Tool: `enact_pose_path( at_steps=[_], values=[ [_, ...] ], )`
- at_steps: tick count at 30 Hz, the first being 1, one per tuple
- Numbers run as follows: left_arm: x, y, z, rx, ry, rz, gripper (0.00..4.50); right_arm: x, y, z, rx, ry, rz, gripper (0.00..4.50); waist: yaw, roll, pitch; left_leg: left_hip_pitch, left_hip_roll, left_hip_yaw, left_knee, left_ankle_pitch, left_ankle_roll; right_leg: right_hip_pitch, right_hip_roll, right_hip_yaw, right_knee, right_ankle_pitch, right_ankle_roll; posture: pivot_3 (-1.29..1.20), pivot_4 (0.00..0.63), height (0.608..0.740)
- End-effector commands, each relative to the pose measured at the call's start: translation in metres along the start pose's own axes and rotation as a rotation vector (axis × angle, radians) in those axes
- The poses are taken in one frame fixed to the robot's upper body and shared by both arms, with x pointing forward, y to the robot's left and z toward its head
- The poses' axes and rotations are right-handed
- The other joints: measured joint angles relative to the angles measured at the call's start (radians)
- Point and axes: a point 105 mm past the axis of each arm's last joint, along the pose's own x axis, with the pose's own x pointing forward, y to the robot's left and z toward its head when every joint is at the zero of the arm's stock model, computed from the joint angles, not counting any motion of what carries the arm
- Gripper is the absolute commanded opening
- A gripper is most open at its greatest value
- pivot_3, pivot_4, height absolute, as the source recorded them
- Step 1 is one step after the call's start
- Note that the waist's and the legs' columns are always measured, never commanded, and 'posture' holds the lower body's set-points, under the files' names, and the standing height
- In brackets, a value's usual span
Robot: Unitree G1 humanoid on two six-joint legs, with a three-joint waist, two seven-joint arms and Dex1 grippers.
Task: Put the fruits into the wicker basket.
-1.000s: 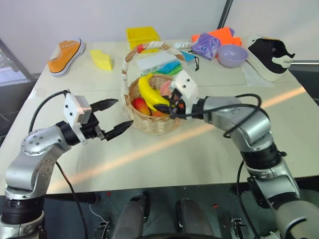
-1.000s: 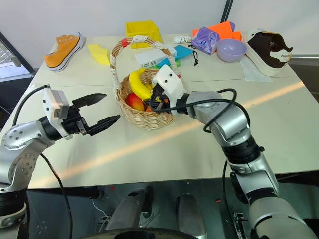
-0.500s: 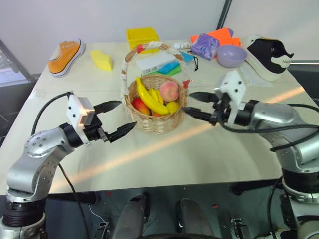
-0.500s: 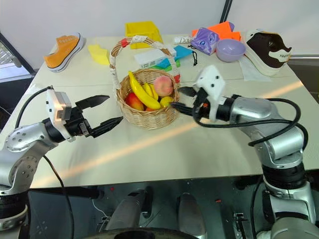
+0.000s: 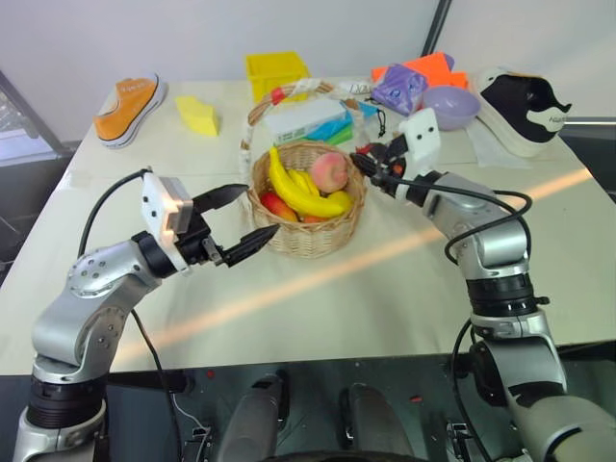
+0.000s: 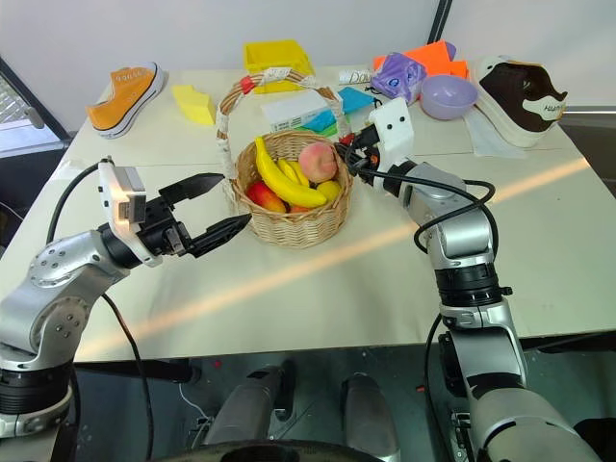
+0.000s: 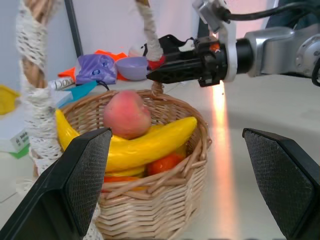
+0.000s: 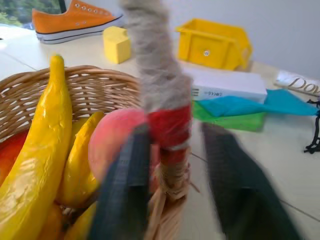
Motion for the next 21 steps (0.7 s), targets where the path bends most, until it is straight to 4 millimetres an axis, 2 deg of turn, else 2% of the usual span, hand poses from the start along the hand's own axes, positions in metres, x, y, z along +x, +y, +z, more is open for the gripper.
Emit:
enact_pose_path(
  at_steps=[1,6,10,14,15,17,21],
  values=[
    [-0.001,-0.007,0.007,0.02,-0.028,-0.011,4.5,-0.002,0.0,0.022,-0.033,-0.074,0.007,0.11,-0.001,0.0,0.0,0.0,0.0,0.0,0.0,0.0,0.0,0.0,0.0,0.0,0.0,0.0,0.0,0.0,0.15,0.74],
    [0.0,-0.007,0.006,0.021,-0.023,-0.008,4.5,-0.007,-0.008,0.027,-0.067,-0.087,-0.049,0.11,-0.001,0.0,0.0,0.0,0.0,0.0,0.0,0.0,0.0,0.0,0.0,0.0,0.0,0.0,0.0,0.0,0.15,0.74],
    [0.001,-0.005,0.005,0.026,-0.019,-0.014,4.5,-0.032,-0.038,0.042,-0.069,-0.137,-0.17,0.11,0.006,0.0,0.0,0.0,0.0,0.0,0.0,0.0,0.0,-0.001,0.0,0.0,0.0,0.0,0.0,0.0,0.15,0.74],
    [0.006,-0.005,0.004,0.027,-0.021,-0.028,4.5,-0.088,-0.101,0.043,-0.082,-0.122,-0.422,0.11,0.032,0.0,0.0,-0.001,-0.001,0.0,0.0,0.0,0.0,-0.001,-0.001,0.0,-0.001,0.0,-0.001,0.0,0.15,0.74],
    [0.007,-0.005,0.003,0.024,-0.022,-0.034,4.5,-0.101,-0.114,0.039,-0.082,-0.106,-0.48,0.11,0.034,0.0,0.0,-0.001,-0.001,0.0,0.0,0.0,0.0,-0.001,-0.001,-0.001,-0.002,-0.001,-0.001,0.0,0.15,0.74],
    [0.011,-0.007,0.0,0.022,-0.014,-0.059,4.5,-0.139,-0.15,0.024,-0.102,-0.033,-0.647,0.11,0.038,0.0,0.0,-0.001,-0.001,0.0,0.0,0.0,0.0,0.0,-0.001,0.0,-0.002,-0.002,-0.003,0.0,0.15,0.74],
    [0.017,-0.008,0.0,0.017,-0.022,-0.083,4.5,-0.191,-0.187,0.005,-0.069,0.004,-0.854,0.11,0.035,0.001,0.0,-0.001,0.0,0.001,-0.001,0.0,0.0,0.001,-0.001,0.0,-0.002,-0.002,-0.003,0.0,0.15,0.74]
  ],
)
